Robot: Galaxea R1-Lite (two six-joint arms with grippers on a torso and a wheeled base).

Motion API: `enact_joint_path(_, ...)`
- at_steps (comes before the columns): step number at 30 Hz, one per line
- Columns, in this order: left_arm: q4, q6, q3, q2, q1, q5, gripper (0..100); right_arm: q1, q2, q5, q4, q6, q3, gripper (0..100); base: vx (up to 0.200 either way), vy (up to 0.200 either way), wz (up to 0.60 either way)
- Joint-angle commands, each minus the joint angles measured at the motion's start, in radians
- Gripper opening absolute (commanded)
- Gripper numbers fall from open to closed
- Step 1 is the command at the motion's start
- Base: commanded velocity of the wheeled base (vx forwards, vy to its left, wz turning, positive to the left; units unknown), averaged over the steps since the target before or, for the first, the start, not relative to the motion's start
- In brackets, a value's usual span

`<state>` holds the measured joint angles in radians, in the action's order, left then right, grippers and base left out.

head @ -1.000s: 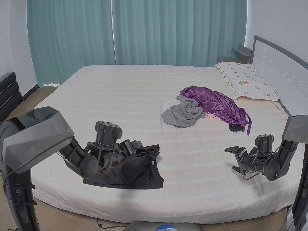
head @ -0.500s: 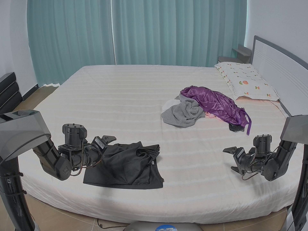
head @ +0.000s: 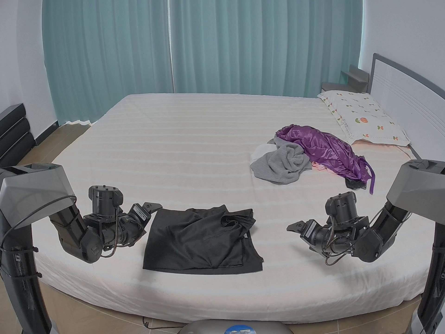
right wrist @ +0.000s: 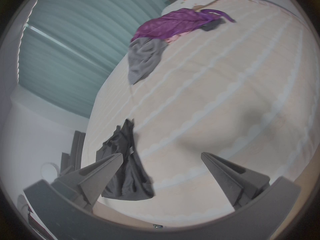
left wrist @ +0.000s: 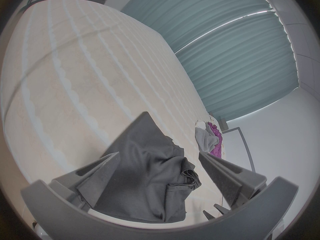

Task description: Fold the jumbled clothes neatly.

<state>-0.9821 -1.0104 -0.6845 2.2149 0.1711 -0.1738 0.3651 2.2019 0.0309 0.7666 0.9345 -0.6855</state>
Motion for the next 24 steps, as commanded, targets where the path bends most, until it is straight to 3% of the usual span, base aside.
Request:
enact_joint_path(1, -0.007, 0.001, 0.006, 0.031, -0.004, 0.0, 100, 0.075, -0.01, -0.049, -0.075, -0.04, -0.095, 100, 0.0, 0.2, 0.0)
enact_joint_path(14, -0.007, 0.001, 0.006, 0.031, -0.002, 0.0, 100, 0.179, 0.016, -0.114, -0.25, -0.117, -0.241, 100, 0.0, 0.2, 0.0)
enact_joint_path(21, -0.007, 0.001, 0.006, 0.032, -0.002, 0.0, 100, 0.204, 0.058, -0.14, -0.42, -0.16, -0.367, 100, 0.0, 0.2, 0.0)
enact_joint_path(24, -0.007, 0.004, 0.003, 0.039, 0.001, 0.01, 100, 0.222, 0.102, -0.213, -0.474, -0.226, -0.416, 100, 0.0, 0.067, 0.0)
